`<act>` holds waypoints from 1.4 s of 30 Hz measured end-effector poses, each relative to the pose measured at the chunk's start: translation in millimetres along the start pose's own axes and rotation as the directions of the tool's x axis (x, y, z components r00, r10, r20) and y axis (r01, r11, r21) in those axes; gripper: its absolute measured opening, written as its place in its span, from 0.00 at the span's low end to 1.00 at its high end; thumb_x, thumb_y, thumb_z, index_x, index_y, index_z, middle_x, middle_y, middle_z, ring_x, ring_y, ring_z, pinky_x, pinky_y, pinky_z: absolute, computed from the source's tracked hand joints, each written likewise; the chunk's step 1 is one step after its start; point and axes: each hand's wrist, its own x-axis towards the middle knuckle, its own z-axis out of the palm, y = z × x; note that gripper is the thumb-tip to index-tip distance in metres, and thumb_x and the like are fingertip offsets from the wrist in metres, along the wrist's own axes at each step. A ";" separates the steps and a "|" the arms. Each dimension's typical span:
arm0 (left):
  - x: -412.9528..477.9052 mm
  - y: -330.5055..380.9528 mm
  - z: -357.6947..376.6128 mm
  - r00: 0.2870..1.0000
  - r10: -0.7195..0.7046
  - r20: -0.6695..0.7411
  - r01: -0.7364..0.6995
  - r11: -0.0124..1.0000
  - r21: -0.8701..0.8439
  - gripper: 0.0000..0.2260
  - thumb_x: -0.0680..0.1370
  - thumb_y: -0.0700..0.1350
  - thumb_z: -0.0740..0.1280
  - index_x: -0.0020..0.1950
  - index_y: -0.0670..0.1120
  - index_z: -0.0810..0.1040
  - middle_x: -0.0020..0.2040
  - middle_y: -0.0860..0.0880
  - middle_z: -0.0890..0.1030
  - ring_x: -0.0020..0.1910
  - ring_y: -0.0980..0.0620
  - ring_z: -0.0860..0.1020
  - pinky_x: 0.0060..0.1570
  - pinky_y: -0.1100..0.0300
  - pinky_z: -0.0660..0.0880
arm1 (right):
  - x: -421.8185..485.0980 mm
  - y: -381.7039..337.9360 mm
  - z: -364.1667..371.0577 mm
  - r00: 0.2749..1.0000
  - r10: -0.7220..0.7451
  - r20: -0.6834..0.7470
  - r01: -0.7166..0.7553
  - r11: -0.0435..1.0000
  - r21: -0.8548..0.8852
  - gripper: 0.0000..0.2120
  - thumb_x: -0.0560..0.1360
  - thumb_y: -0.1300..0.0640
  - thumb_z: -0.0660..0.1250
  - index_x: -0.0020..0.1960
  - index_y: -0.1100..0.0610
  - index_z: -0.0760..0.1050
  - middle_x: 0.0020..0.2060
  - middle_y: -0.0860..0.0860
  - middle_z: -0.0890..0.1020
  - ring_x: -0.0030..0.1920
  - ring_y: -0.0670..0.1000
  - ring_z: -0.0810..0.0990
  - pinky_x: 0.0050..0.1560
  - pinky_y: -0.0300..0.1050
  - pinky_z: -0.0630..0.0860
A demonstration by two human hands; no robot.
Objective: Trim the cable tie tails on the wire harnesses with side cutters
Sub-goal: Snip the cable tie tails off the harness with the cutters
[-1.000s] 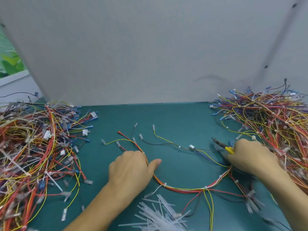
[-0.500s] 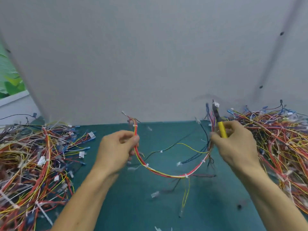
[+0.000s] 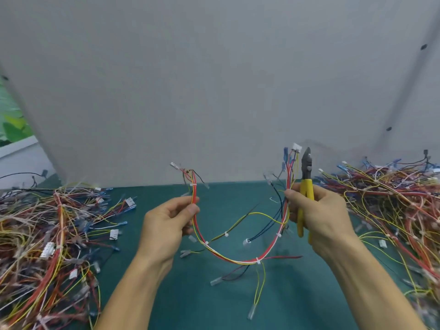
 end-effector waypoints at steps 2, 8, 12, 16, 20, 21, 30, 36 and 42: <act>1.3 -1.0 1.1 1.000 0.006 0.017 -0.006 1.000 0.002 0.13 0.75 0.35 0.69 0.39 0.52 0.86 0.32 0.49 0.79 0.27 0.57 0.70 0.27 0.65 0.72 | 1.9 0.4 -0.3 1.000 0.020 0.012 -0.020 1.000 0.018 0.03 0.72 0.65 0.72 0.40 0.60 0.79 0.23 0.48 0.76 0.24 0.46 0.73 0.26 0.37 0.75; 2.8 -1.8 0.9 1.000 0.011 0.027 -0.011 1.000 -0.005 0.12 0.75 0.34 0.69 0.41 0.50 0.85 0.33 0.49 0.80 0.27 0.56 0.70 0.28 0.64 0.73 | 1.2 -3.1 1.9 0.995 0.073 0.064 -0.076 0.996 0.047 0.05 0.74 0.65 0.70 0.39 0.60 0.77 0.24 0.52 0.74 0.26 0.49 0.72 0.28 0.41 0.73; 0.6 -2.8 -1.2 1.000 0.016 0.024 -0.016 1.000 -0.002 0.11 0.75 0.34 0.69 0.41 0.50 0.85 0.32 0.51 0.80 0.28 0.57 0.71 0.29 0.65 0.73 | -0.2 -5.9 1.1 0.988 0.106 0.112 -0.112 0.992 0.050 0.07 0.74 0.67 0.68 0.39 0.60 0.74 0.29 0.56 0.74 0.26 0.49 0.70 0.28 0.42 0.72; 0.2 -4.1 -3.6 0.999 0.033 -0.014 -0.033 0.999 -0.016 0.14 0.73 0.32 0.70 0.47 0.52 0.83 0.34 0.54 0.82 0.30 0.59 0.75 0.30 0.66 0.74 | 0.8 -5.8 -3.4 0.977 0.122 0.178 -0.135 0.989 0.062 0.07 0.76 0.67 0.66 0.40 0.59 0.72 0.31 0.58 0.77 0.30 0.53 0.72 0.32 0.45 0.72; 2.1 -3.1 -5.5 0.997 0.074 -0.003 -0.074 0.997 -0.018 0.17 0.73 0.30 0.69 0.50 0.53 0.83 0.34 0.56 0.81 0.33 0.60 0.76 0.34 0.66 0.74 | 2.0 -2.7 -7.5 0.975 0.052 0.215 -0.060 0.998 0.030 0.05 0.76 0.68 0.65 0.43 0.61 0.74 0.27 0.55 0.77 0.34 0.55 0.72 0.36 0.48 0.72; 2.8 -2.1 -6.1 0.997 0.083 0.003 -0.083 0.997 -0.009 0.17 0.74 0.30 0.68 0.51 0.53 0.83 0.34 0.56 0.81 0.34 0.60 0.77 0.35 0.67 0.75 | 1.7 -2.9 -6.3 0.970 0.037 0.241 -0.042 0.999 0.016 0.05 0.76 0.68 0.65 0.44 0.61 0.75 0.30 0.56 0.81 0.35 0.55 0.72 0.37 0.49 0.72; 1.0 -0.8 -4.6 0.997 0.080 0.008 -0.080 0.997 0.022 0.18 0.74 0.31 0.68 0.45 0.56 0.85 0.38 0.55 0.84 0.34 0.61 0.77 0.40 0.60 0.75 | 0.5 0.9 -2.4 0.960 0.024 0.278 -0.015 0.999 -0.035 0.02 0.75 0.66 0.68 0.44 0.61 0.76 0.29 0.53 0.81 0.34 0.55 0.73 0.38 0.50 0.74; -1.4 -0.7 -0.5 0.999 0.041 0.030 -0.044 0.995 0.089 0.17 0.74 0.33 0.69 0.50 0.56 0.85 0.34 0.57 0.82 0.32 0.61 0.75 0.39 0.57 0.76 | -0.1 -0.2 -0.3 0.967 0.088 0.237 -0.082 0.996 -0.036 0.04 0.74 0.66 0.69 0.41 0.61 0.76 0.32 0.58 0.79 0.34 0.56 0.73 0.37 0.49 0.75; -1.1 -1.9 1.0 0.998 0.049 0.036 -0.052 0.996 0.075 0.15 0.74 0.32 0.69 0.50 0.52 0.84 0.34 0.57 0.82 0.32 0.62 0.76 0.35 0.67 0.76 | -0.2 -2.5 -1.5 0.962 0.129 0.239 -0.129 0.991 -0.019 0.06 0.72 0.68 0.71 0.46 0.61 0.76 0.33 0.57 0.80 0.33 0.54 0.77 0.35 0.47 0.77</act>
